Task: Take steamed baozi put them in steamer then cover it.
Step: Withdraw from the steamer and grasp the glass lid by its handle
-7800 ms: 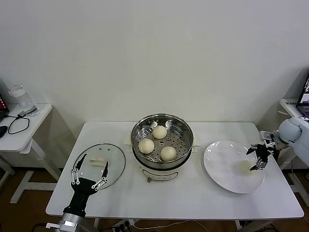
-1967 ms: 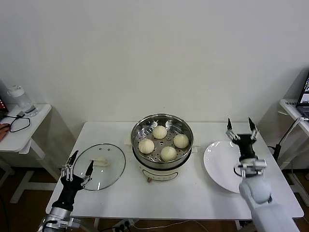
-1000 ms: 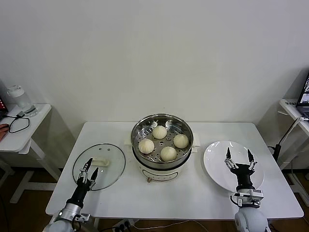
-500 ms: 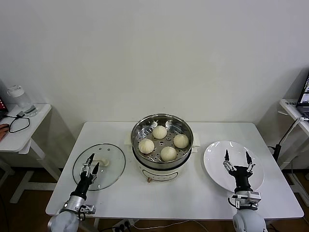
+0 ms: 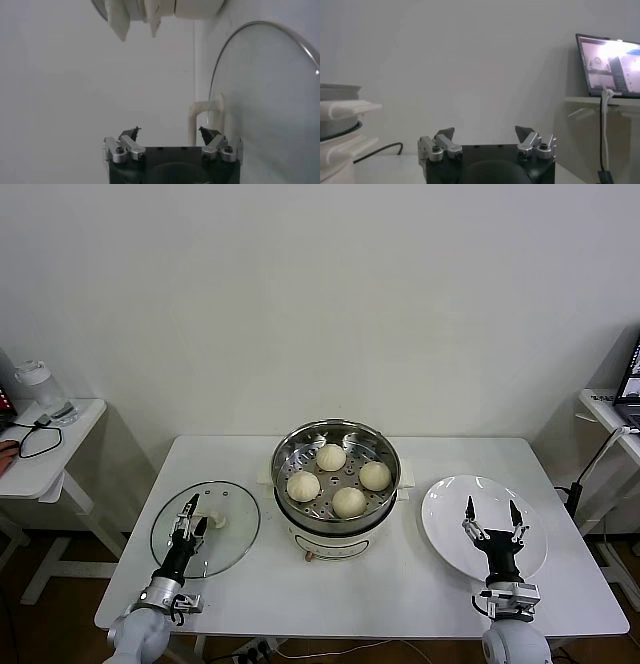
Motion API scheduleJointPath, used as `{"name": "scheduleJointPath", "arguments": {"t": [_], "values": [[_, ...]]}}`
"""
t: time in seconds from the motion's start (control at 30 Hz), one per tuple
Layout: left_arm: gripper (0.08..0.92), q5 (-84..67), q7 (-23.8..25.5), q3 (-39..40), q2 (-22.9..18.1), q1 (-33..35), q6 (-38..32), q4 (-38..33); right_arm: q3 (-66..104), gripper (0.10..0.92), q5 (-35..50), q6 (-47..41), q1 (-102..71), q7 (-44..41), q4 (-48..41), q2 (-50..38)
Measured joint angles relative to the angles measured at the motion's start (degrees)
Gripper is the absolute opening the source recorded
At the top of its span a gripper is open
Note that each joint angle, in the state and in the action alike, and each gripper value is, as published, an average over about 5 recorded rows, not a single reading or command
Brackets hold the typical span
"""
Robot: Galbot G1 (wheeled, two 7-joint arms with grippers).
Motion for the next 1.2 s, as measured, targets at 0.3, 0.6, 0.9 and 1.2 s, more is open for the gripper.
{"name": "scheduleJointPath", "arguments": {"t": [0.3, 0.6, 0.9, 1.2], "values": [[0.823, 0.14, 0.35, 0.89, -0.39, -1.80, 0.58, 1.35, 0.10, 0.823, -0.52, 0.17, 0.05, -0.04, -0.10, 0.21], [0.662, 0.15, 0.88, 0.73, -0.03, -2.68, 0.96, 3.31, -0.18, 0.823, -1.03, 0.19, 0.41, -0.07, -0.25, 0.30], [0.401, 0.09, 1.40, 0.91, -0.09, -3.04, 1.10, 4.55, -0.22, 0.823, -1.28, 0.33, 0.42, -0.13, -0.08, 0.32], [0.189, -0.45, 1.72, 0.88, 0.09, -3.32, 1.02, 4.56, -0.26, 0.823, -1.58, 0.88, 0.01, -0.36, 0.06, 0.85]]}}
